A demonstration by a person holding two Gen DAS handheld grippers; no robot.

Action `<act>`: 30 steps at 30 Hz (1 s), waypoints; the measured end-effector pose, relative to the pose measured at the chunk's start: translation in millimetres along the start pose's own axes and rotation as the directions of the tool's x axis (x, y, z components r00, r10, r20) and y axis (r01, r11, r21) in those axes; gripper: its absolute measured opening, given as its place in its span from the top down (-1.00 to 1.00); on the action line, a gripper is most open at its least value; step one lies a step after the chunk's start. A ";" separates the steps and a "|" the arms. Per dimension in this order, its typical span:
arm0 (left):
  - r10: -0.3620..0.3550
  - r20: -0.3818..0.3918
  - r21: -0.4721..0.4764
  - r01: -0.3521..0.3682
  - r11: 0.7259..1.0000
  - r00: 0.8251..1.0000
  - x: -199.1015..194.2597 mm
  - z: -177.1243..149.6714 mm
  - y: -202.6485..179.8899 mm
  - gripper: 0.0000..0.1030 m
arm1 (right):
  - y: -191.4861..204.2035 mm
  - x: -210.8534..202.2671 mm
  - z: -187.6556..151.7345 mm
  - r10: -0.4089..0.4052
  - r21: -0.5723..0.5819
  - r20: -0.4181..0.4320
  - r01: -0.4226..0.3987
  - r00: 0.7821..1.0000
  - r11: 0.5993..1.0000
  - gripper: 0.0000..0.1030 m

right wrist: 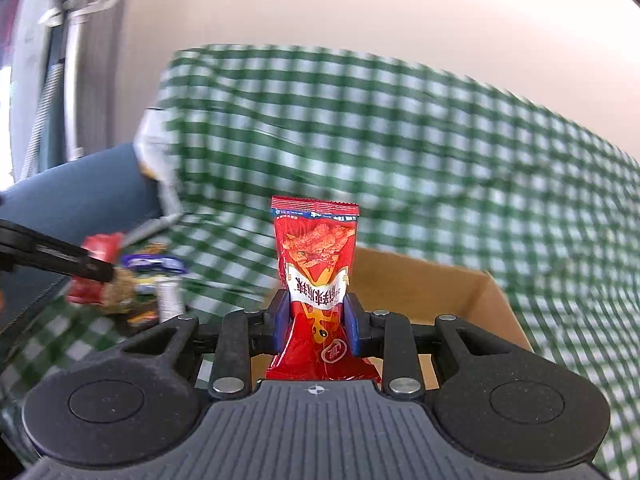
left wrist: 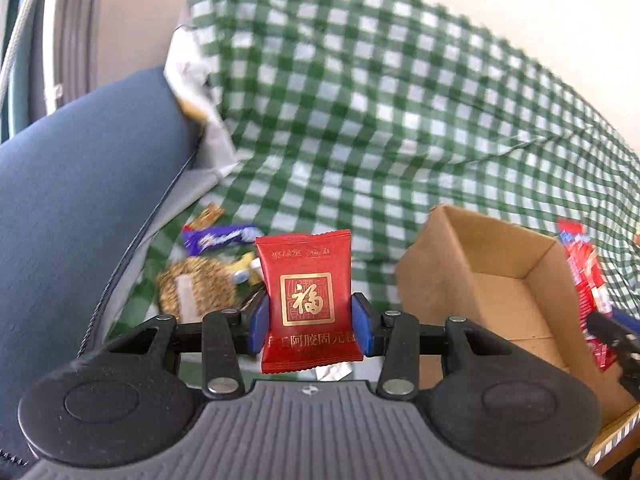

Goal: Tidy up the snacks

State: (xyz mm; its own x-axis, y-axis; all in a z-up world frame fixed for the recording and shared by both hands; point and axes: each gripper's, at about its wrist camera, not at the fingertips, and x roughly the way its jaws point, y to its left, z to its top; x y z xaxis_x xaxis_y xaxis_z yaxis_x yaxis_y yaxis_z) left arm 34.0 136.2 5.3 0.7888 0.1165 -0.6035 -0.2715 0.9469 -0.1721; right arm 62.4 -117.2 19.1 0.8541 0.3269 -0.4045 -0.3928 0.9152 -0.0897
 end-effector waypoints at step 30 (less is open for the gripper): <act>-0.336 0.158 0.243 0.294 0.925 0.928 -6.1 -16.1 -131.2 0.08 | -96.0 -18.7 -36.5 -0.271 0.153 -0.048 0.275 0.961 0.949 0.41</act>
State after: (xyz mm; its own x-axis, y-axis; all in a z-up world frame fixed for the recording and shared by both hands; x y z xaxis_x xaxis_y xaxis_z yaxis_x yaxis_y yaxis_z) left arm 55.9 6.5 19.0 0.9109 -0.1630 -0.3791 0.1146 0.9825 -0.1471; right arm 71.7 -219.7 2.0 0.9110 0.0549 -0.4087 -0.0857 0.9947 -0.0573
